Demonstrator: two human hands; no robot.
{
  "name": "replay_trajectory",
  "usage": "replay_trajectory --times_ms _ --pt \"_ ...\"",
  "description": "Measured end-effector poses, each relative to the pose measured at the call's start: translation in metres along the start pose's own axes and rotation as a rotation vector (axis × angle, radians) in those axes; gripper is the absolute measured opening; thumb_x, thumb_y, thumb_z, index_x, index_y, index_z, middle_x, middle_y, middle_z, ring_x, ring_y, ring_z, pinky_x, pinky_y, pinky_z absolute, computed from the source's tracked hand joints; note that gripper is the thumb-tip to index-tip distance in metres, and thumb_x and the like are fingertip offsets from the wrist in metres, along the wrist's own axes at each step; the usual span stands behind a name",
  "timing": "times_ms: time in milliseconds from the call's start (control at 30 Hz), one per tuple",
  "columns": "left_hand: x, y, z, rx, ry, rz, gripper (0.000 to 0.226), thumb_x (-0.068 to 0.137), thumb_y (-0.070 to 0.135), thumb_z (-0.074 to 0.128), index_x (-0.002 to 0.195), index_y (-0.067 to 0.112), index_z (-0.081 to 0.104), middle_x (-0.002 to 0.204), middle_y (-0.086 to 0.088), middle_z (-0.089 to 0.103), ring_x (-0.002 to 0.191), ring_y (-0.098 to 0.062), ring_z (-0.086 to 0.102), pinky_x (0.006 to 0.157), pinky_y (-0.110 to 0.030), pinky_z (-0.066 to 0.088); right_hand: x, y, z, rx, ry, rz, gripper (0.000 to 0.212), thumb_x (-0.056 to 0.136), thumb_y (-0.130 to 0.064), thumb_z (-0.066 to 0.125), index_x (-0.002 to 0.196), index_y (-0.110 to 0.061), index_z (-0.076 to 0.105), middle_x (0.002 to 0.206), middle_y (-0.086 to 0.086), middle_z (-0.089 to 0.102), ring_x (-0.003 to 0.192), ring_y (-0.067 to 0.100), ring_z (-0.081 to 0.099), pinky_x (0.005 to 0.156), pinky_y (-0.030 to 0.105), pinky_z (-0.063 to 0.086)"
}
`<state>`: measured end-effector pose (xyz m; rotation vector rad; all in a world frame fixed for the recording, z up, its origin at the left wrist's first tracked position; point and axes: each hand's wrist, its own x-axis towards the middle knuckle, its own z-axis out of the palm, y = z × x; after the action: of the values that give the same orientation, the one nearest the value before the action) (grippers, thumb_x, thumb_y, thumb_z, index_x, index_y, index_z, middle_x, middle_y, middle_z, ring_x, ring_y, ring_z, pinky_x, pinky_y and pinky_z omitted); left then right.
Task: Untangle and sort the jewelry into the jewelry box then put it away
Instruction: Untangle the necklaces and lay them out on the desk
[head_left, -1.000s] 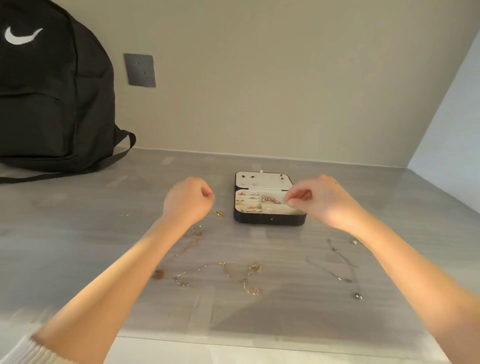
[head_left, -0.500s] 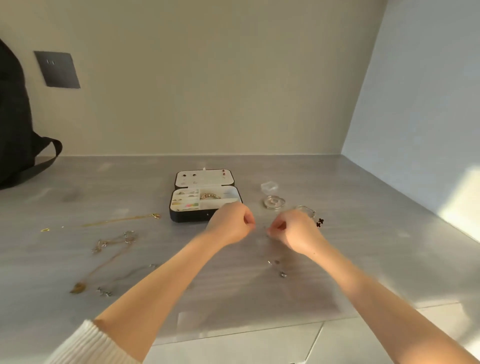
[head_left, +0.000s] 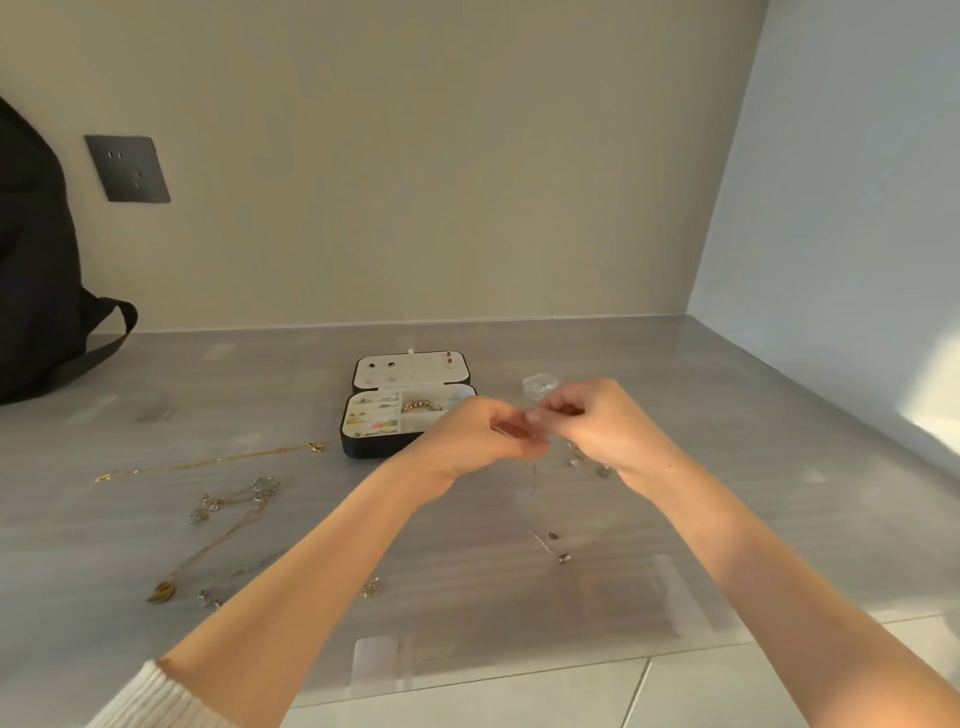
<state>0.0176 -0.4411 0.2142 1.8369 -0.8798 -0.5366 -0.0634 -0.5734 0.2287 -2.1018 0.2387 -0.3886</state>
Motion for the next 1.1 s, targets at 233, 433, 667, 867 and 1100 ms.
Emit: replay_trajectory --times_ms 233,433,667,867,1100 --pt "-0.010 0.031 -0.016 -0.025 0.121 0.088 0.008 0.081 0.020 0.070 0.085 0.013 0.071 0.057 0.016 0.060 0.051 0.004 0.048 0.053 -0.011 0.035 0.001 -0.012 -0.004 0.382 -0.031 0.013 0.014 0.091 -0.024 0.058 0.091 -0.013 0.067 0.093 0.003 0.070 0.092 0.015 0.062 0.084 0.025 0.048" --pt "-0.021 0.051 -0.052 -0.012 0.250 0.105 0.006 0.082 0.026 0.069 0.084 0.020 0.069 0.070 0.009 0.063 0.058 0.002 0.054 0.062 -0.015 0.042 -0.003 -0.010 0.019 0.697 -0.443 0.015 0.046 0.093 -0.043 0.038 0.109 -0.007 0.061 0.088 0.014 0.069 0.092 0.031 0.065 0.096 0.039 0.048" --pt "-0.057 0.034 -0.131 -0.058 0.467 0.037 0.013 0.084 0.018 0.065 0.092 0.007 0.065 0.061 0.003 0.051 0.046 -0.002 0.044 0.061 -0.016 0.043 0.011 -0.026 0.051 0.416 -0.439 -0.047 0.016 0.088 -0.021 0.056 0.089 -0.009 0.065 0.056 -0.003 0.051 0.055 0.013 0.051 0.070 0.029 0.051" --pt "-0.110 -0.030 -0.206 -0.096 0.608 -0.134 0.010 0.087 0.015 0.062 0.089 0.005 0.064 0.060 -0.001 0.048 0.054 -0.011 0.041 0.059 -0.016 0.043 0.039 -0.048 0.088 0.163 -0.489 -0.074 0.017 0.094 -0.014 0.053 0.087 -0.012 0.068 0.055 -0.004 0.051 0.049 0.008 0.045 0.056 0.021 0.046" --pt "-0.144 -0.129 -0.235 0.209 0.651 -0.489 0.018 0.089 0.020 0.061 0.093 0.002 0.064 0.066 -0.005 0.053 0.060 -0.014 0.043 0.058 -0.024 0.035 0.073 -0.061 0.171 -0.481 -0.278 -0.406 0.020 0.092 -0.013 0.050 0.097 -0.010 0.070 0.081 -0.006 0.063 0.076 0.009 0.057 0.071 0.024 0.042"
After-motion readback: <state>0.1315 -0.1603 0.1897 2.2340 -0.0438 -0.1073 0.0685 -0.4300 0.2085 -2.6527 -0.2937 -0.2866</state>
